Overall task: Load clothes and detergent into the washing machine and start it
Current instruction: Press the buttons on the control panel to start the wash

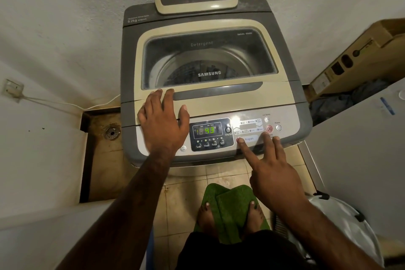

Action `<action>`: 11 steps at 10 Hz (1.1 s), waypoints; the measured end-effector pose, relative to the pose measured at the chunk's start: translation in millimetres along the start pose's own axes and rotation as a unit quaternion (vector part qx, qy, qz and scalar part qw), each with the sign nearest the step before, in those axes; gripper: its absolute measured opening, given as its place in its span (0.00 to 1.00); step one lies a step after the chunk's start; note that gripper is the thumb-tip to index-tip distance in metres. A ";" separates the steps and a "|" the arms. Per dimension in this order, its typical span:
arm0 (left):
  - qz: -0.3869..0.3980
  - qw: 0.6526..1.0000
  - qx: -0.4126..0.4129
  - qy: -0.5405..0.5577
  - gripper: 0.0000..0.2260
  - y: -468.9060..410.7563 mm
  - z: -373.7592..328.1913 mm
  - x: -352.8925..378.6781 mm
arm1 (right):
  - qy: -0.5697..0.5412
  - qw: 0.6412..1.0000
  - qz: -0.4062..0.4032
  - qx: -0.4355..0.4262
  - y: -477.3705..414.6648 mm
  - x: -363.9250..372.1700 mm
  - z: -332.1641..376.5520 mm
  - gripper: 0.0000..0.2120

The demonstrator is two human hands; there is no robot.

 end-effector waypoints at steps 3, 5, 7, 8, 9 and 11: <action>-0.003 1.000 -0.001 0.001 0.25 0.6 -0.2 0.5 | 0.022 1.000 0.000 -0.012 0.7 -4.8 2.7 0.45; -0.005 1.000 -0.002 0.004 0.25 0.8 -1.2 0.0 | 0.002 1.000 0.011 -0.012 2.5 -4.5 -1.9 0.49; -0.004 1.000 -0.003 0.002 0.25 0.4 -0.5 0.4 | -0.044 0.999 0.011 -0.008 6.4 -7.6 2.1 0.47; -0.003 1.000 -0.003 0.001 0.25 0.4 -0.7 0.0 | -0.047 0.999 0.025 -0.008 5.6 -9.5 3.9 0.46; -0.003 1.000 -0.004 0.003 0.25 0.2 -0.5 0.1 | -0.046 0.998 0.033 -0.006 3.9 -10.9 5.0 0.45; -0.007 1.000 -0.001 0.002 0.25 0.2 -0.6 -0.7 | 0.000 0.999 0.049 -0.006 0.4 -13.3 11.7 0.43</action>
Point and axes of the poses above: each hand's wrist, its own y-axis away from the middle knuckle, its own x-axis out of the palm, z = x × y, the point moved 6 cm from there along -y, towards the middle knuckle, and after that the axes turned 9 degrees about -y, right-handed, at the moved point
